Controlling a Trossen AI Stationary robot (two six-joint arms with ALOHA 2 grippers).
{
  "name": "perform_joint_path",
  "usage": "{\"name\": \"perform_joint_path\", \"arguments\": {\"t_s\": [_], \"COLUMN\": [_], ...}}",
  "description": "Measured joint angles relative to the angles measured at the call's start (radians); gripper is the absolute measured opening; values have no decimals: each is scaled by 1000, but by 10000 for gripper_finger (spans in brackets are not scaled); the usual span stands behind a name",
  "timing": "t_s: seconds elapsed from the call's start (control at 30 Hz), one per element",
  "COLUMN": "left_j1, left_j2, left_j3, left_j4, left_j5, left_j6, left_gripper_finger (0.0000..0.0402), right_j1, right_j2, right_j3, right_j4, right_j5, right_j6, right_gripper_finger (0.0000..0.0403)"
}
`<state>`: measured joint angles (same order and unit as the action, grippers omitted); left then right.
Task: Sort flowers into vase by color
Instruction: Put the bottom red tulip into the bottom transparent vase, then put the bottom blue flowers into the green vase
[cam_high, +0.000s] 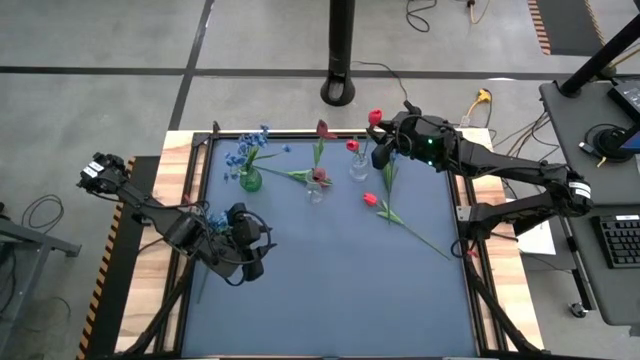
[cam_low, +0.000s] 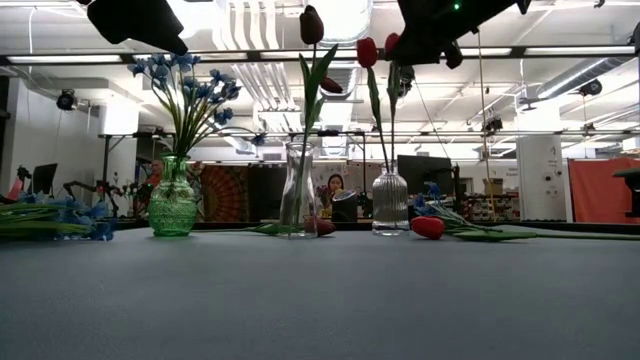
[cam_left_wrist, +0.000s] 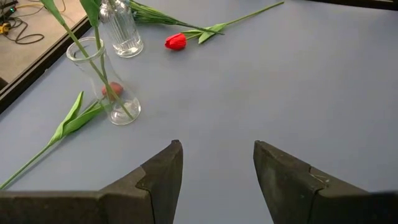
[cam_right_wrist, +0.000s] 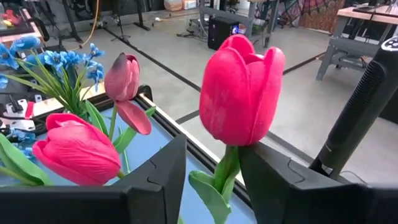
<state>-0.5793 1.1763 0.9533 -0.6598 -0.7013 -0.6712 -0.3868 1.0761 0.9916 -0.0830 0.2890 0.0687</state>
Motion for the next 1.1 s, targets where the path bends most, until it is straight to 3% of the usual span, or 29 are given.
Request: {"name": "perform_joint_path", "arguments": {"t_s": [0.63, 0.9, 1.1], "left_j1": [0, 0, -3], "left_j2": [0, 0, 0], "left_j3": [0, 0, 0], "left_j4": [-13, -112, -133], "left_j5": [3, 15, 123], "left_j6": [-64, -219, -314], "left_gripper_finger": [180, 180, 180], "right_j1": [0, 0, 2], "right_j2": [-10, -11, -11], "right_j3": [123, 180, 218], "right_j4": [-258, -315, -335], "right_j5": [0, 0, 0], "right_j6": [92, 95, 76], "right_gripper_finger": [256, 267, 269]}}
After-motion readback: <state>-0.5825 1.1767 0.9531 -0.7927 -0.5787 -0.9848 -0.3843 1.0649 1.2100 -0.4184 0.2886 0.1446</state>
